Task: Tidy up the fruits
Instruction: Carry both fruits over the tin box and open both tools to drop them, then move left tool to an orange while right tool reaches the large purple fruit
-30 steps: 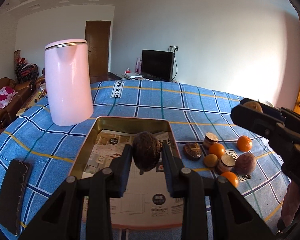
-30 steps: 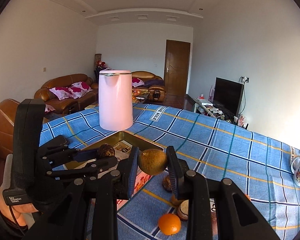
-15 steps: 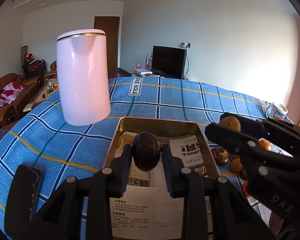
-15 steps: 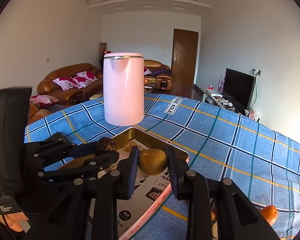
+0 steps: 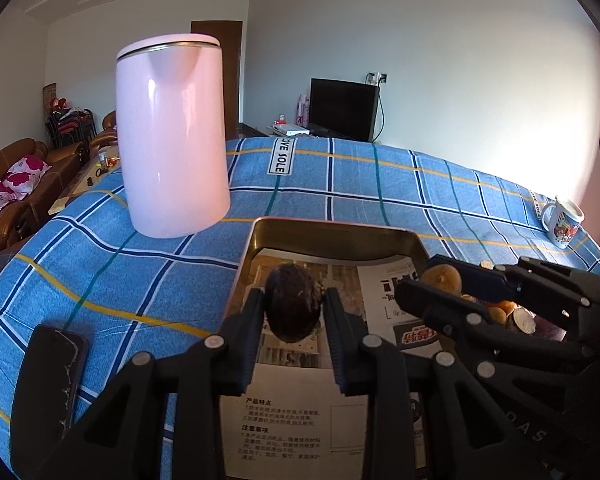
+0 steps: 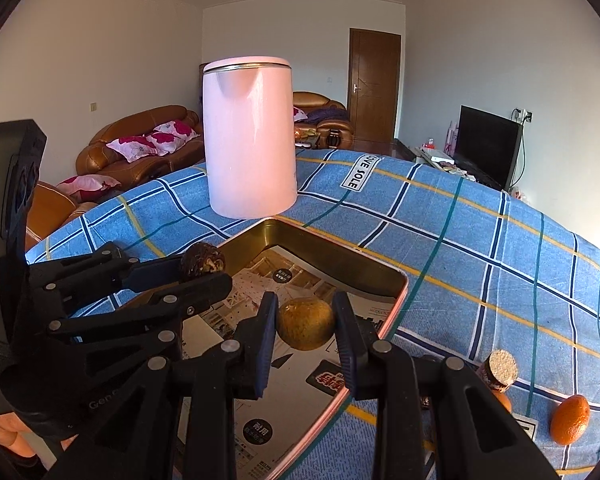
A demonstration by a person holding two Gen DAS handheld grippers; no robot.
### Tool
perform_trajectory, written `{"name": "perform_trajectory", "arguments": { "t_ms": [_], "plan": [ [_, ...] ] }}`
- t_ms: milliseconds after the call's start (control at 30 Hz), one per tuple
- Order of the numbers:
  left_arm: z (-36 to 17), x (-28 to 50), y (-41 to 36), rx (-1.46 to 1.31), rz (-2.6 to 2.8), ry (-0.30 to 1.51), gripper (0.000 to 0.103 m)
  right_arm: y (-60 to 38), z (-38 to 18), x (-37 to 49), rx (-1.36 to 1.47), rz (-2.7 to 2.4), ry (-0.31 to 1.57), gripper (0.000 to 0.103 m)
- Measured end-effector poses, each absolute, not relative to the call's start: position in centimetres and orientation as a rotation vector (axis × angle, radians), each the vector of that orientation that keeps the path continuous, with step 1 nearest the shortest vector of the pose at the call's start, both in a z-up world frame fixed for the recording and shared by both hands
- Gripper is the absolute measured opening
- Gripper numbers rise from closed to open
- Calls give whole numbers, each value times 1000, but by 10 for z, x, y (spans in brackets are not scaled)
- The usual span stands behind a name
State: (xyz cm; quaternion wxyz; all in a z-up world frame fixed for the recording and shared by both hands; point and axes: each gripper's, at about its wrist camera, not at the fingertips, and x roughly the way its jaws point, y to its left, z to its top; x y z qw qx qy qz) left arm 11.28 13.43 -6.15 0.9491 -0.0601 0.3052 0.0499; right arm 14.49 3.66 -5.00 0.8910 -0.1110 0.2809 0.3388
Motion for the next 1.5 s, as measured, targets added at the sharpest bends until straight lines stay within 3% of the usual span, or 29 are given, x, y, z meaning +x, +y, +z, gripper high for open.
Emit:
{"name": "perform_trajectory", "arguments": {
  "t_ms": [333,400,433,500,567,900,1333,1367,1400,1500],
  "plan": [
    [-64,113,137,-114,134,629,33,41,-65,151,-220,737,675,32],
    [-64,111,139,-126,144,629,45,38,-65,151,-223,721,675,43],
    [-63,108,139,-138,133,624,48,34,-64,150,-216,730,670,45],
    [-57,99,136,-142,144,595,71,22,-59,143,-195,750,655,54],
    [-49,88,128,-127,150,546,83,5,-53,131,-191,734,621,66],
    [-36,68,53,-76,-4,498,86,-122,-52,104,-174,450,528,80],
    [-66,88,-14,-7,-122,622,86,-142,-80,140,-138,476,774,79],
    [-67,89,-17,-2,-125,625,86,-142,-84,144,-128,482,801,62],
    [-67,90,-20,4,-125,628,86,-143,-85,146,-110,501,819,52],
    [-69,92,-24,15,-139,640,85,-151,-82,141,-75,500,795,51]
  ]
}}
